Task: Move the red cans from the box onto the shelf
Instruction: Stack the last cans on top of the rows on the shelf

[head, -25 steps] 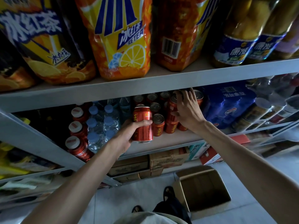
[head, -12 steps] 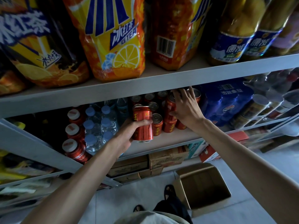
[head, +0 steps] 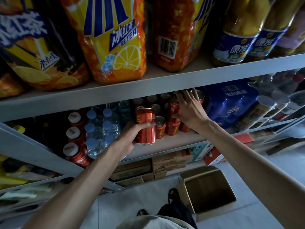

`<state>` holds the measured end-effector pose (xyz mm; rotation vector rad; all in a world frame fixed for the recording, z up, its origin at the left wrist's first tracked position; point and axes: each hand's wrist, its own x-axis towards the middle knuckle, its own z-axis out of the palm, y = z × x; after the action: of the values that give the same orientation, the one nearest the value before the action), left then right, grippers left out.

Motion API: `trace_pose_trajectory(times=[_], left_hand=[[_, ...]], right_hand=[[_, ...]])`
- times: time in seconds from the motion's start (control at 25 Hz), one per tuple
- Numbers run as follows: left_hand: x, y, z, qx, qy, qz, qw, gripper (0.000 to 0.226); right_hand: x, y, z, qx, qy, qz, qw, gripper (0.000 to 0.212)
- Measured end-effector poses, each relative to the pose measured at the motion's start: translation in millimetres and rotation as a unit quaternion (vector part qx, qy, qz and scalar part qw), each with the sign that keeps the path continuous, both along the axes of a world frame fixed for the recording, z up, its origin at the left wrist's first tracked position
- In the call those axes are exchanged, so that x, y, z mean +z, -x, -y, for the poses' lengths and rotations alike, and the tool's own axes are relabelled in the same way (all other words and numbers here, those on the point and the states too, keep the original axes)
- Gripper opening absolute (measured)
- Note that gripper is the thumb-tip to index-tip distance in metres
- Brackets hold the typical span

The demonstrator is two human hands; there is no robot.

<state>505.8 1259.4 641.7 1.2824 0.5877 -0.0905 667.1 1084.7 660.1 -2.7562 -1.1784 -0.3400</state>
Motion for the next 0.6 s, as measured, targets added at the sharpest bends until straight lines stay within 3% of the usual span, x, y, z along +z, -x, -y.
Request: trace_pose_trajectory(times=[0.28, 0.48, 0.6], left_hand=[[-4, -2, 0, 0.011, 0.004, 0.010, 1.000, 0.063], [2, -11, 2, 0.015, -0.016, 0.067, 0.997, 0.039], [7, -20, 5, 0.042, 0.014, 0.098, 0.994, 0.036]], right_hand=[[0, 0, 1, 0.004, -0.015, -0.009, 1.000, 0.099], [-7, 28, 5, 0.084, -0.171, 0.059, 0.980, 0.055], [-31, 74, 8, 0.088, -0.187, -0.131, 0.970, 0.057]])
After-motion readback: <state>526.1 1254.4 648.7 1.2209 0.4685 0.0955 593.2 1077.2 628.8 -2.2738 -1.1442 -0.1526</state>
